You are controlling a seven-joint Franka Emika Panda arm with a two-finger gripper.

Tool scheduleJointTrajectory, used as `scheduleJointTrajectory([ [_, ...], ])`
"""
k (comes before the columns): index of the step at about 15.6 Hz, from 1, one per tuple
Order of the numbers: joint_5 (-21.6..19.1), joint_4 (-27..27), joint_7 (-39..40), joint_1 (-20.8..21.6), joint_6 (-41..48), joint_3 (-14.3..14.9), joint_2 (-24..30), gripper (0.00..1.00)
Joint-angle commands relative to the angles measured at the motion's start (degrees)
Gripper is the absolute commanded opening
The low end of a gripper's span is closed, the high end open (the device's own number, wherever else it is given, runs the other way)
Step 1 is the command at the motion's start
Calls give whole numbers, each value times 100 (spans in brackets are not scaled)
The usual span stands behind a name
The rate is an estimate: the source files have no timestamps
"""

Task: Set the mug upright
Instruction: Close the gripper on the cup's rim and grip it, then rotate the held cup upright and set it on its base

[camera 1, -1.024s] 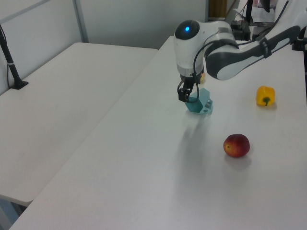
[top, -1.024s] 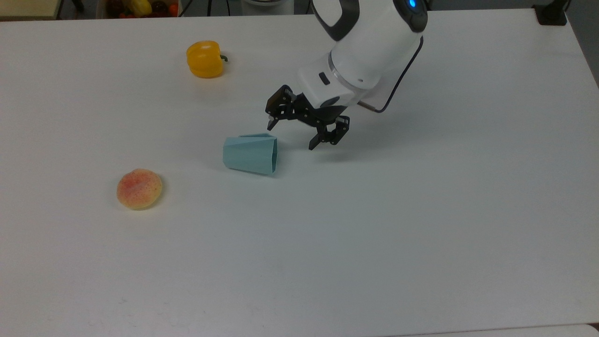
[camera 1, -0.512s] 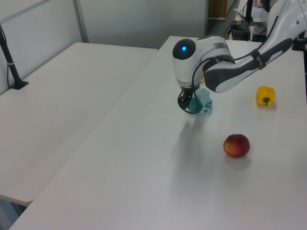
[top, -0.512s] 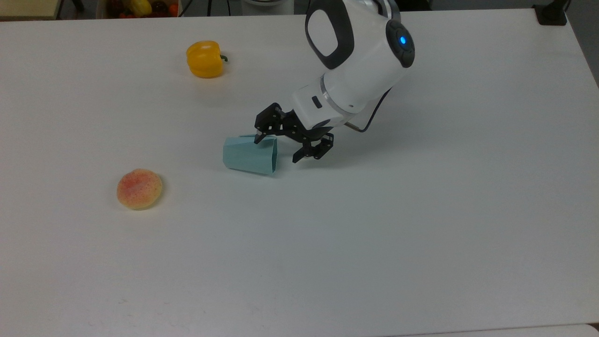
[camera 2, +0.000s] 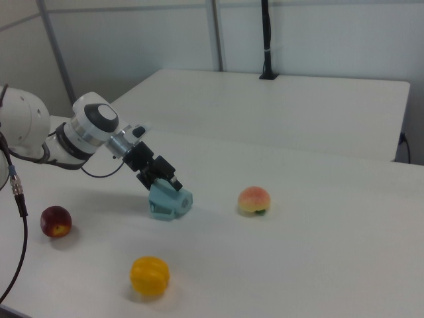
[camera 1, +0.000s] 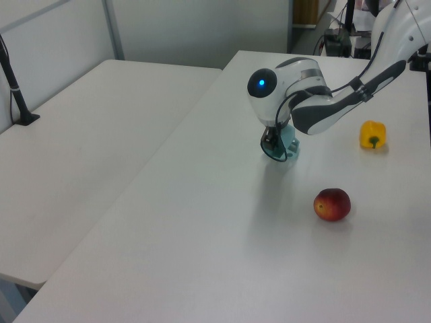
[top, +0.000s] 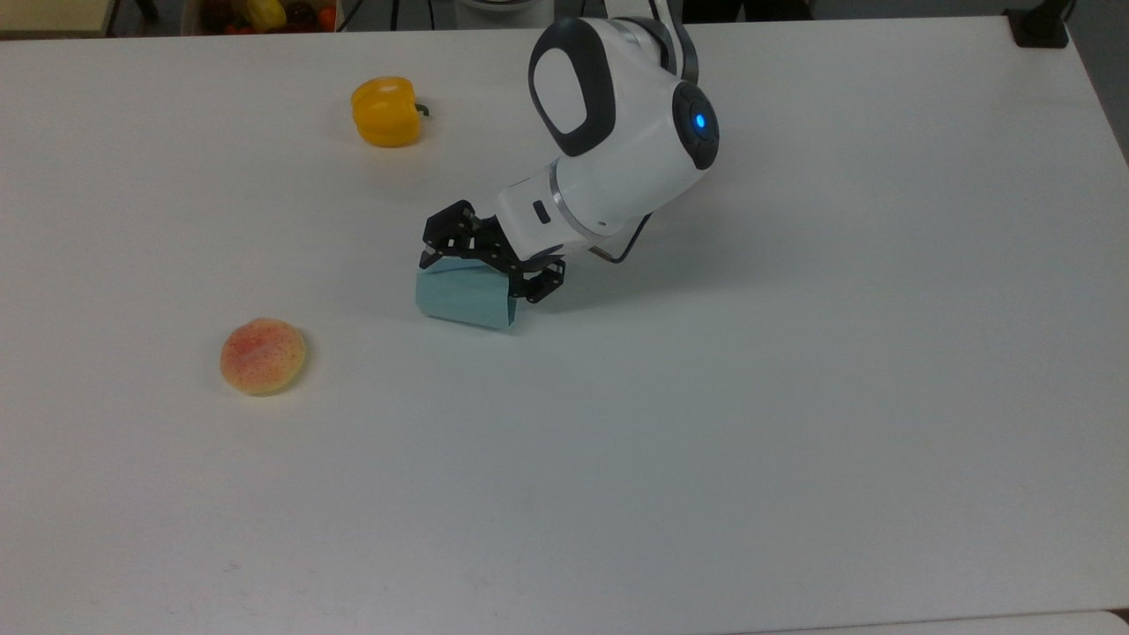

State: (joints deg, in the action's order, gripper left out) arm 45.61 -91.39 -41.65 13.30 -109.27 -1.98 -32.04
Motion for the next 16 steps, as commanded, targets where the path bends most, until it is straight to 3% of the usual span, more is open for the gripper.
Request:
scheduleJointTrajectory([
  [1,158,-300,-89,33,-77,58,110,86],
  [5,88,-309,-98,33,-50,49,119,8],
  [6,79,-309,-98,33,-41,49,136,0],
  [9,-34,-300,-80,-46,108,49,276,0],
  [16,-1044,-247,841,-196,187,49,804,0],
])
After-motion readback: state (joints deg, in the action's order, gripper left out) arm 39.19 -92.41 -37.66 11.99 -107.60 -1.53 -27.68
